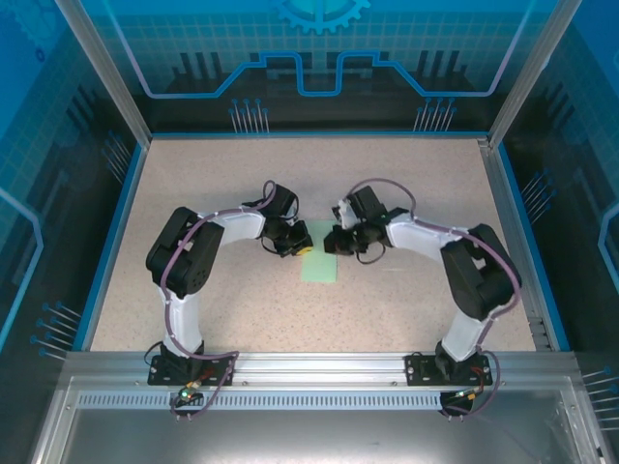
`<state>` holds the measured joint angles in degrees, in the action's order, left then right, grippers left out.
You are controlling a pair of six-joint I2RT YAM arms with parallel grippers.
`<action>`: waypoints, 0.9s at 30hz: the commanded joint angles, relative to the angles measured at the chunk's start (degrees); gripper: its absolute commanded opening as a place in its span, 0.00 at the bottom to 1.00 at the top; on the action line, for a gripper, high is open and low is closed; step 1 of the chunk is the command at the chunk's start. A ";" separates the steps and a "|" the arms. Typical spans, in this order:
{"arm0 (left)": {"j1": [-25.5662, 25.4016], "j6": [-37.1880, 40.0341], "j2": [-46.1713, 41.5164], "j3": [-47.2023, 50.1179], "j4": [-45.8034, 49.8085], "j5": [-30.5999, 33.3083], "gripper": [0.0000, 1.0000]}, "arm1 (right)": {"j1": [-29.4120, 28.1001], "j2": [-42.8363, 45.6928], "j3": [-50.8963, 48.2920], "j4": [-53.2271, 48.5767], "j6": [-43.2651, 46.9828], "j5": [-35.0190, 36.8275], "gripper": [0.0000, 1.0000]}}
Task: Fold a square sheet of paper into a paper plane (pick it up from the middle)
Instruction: First fold in half a square sheet of paper at the center of the table.
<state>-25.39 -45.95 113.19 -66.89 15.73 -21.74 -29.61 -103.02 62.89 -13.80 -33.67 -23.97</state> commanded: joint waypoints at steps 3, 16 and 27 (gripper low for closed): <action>-1.07 2.65 4.29 -0.22 7.78 5.62 0.09 | 1.08 -10.09 7.06 0.17 -1.06 2.89 0.08; -2.75 4.19 -5.72 -0.98 3.03 -0.34 0.22 | 2.40 -10.69 6.00 -7.08 -5.85 15.60 0.08; -10.32 -5.96 -10.09 7.82 -10.20 -2.59 0.18 | 4.97 1.33 -3.83 0.06 -11.65 10.92 0.09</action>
<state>-33.71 -48.27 104.49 -60.60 10.02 -22.79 -25.96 -105.49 61.21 -18.09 -45.21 -8.38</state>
